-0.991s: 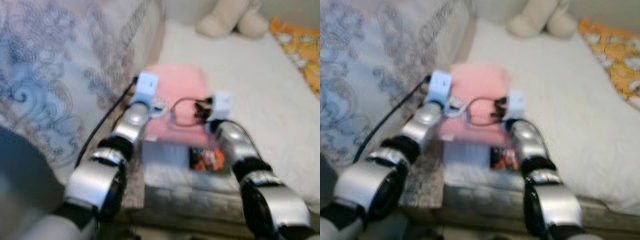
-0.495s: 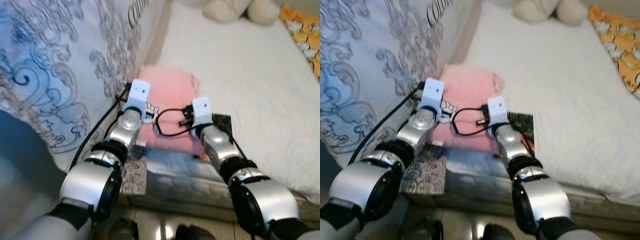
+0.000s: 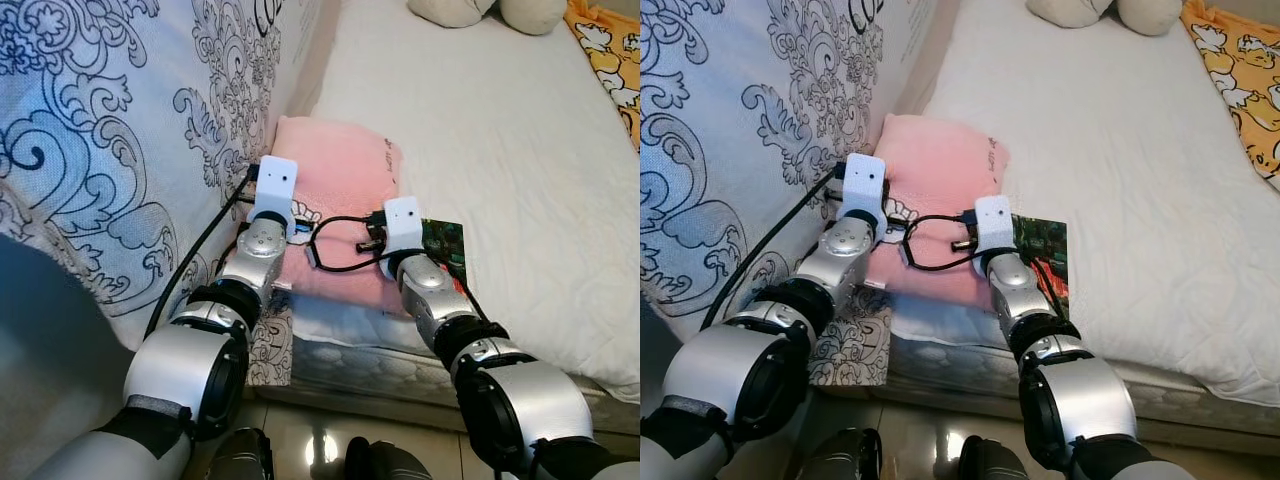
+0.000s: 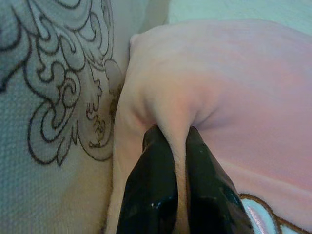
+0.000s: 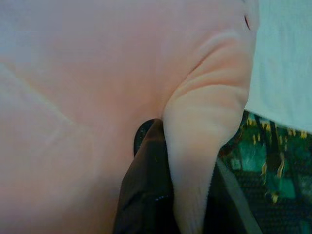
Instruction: Clean up the room
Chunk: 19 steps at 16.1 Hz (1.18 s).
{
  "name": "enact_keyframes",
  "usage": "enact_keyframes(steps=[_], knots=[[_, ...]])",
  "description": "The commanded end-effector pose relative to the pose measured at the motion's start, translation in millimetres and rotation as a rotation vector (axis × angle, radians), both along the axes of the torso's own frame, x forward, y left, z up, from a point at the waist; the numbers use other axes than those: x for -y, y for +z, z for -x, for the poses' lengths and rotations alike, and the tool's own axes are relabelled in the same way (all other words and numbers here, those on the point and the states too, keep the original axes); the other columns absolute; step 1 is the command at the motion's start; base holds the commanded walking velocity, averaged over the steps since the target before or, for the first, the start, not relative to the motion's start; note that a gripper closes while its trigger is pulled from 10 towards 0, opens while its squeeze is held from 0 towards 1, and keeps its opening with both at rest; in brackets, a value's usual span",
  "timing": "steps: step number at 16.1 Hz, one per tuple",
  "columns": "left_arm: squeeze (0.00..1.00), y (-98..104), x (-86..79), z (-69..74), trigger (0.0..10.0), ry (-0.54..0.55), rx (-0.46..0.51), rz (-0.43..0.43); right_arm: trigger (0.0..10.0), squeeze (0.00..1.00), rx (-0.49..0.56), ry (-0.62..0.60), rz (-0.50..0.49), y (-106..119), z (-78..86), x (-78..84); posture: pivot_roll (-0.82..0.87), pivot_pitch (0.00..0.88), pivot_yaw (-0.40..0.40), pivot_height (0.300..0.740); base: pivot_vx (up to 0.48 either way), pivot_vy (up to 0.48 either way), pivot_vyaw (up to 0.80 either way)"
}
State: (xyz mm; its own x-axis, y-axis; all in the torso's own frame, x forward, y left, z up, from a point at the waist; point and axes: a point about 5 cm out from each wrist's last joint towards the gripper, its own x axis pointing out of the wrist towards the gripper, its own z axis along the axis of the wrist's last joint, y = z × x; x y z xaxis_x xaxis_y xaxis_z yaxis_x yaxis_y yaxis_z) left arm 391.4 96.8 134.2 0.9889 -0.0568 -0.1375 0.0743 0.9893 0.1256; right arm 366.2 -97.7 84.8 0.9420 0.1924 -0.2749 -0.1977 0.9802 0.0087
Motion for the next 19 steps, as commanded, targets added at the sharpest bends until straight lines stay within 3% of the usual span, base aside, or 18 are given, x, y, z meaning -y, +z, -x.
enact_keyframes(steps=[1,2,3,6,8,11,13,14,15,19], knots=[[0.18,-14,-6.9,4.7,10.0,0.048,-0.062,0.057,10.0,0.88,-0.115,-0.054,-0.022,-23,11.7,10.2,0.11,0.211,-0.064,0.74,0.0,0.0,0.0],[0.91,-23,-4.1,9.1,10.0,0.056,-0.097,0.106,10.0,1.0,-0.143,-0.071,-0.039,-28,14.5,11.0,0.11,0.196,-0.065,0.74,0.0,0.0,0.0],[1.0,-27,-2.7,11.3,10.0,0.062,-0.114,0.136,10.0,1.0,-0.153,-0.079,-0.046,-30,15.6,11.9,0.11,0.188,-0.065,0.74,0.0,0.0,0.0],[1.0,-23,-0.4,10.5,10.0,0.039,-0.081,0.117,10.0,1.0,-0.108,-0.061,0.003,-23,11.4,10.8,0.11,0.123,-0.059,0.74,0.0,0.0,0.0],[1.0,3,3.8,4.1,10.0,-0.049,0.099,0.031,10.0,1.0,-0.007,-0.082,0.051,-7,2.5,15.3,0.11,0.041,-0.047,0.74,0.0,0.0,0.0],[1.0,24,-13.8,2.5,10.0,-0.062,0.235,0.026,10.0,1.0,0.083,-0.131,0.035,0,2.0,26.3,0.11,0.0,-0.04,0.74,0.0,0.0,0.0],[1.0,21,-8.4,4.6,10.0,-0.103,0.228,0.023,10.0,1.0,0.094,-0.14,0.031,0,2.5,31.0,0.1,0.0,-0.041,0.74,0.0,0.0,0.0],[1.0,4,0.9,11.0,10.0,-0.13,0.171,0.02,10.0,1.0,0.065,-0.164,0.014,-7,6.4,38.8,0.09,0.0,-0.042,0.74,0.0,0.0,0.0],[1.0,1,2.2,12.2,10.0,-0.129,0.158,0.024,10.0,1.0,0.052,-0.175,0.002,-10,7.7,40.7,0.09,0.0,-0.042,0.74,0.0,0.0,0.0],[1.0,21,1.0,12.4,10.0,-0.191,0.284,-0.085,10.0,1.0,0.048,-0.22,-0.027,-21,17.3,44.9,0.09,0.0,-0.027,0.74,0.0,0.0,0.0]])
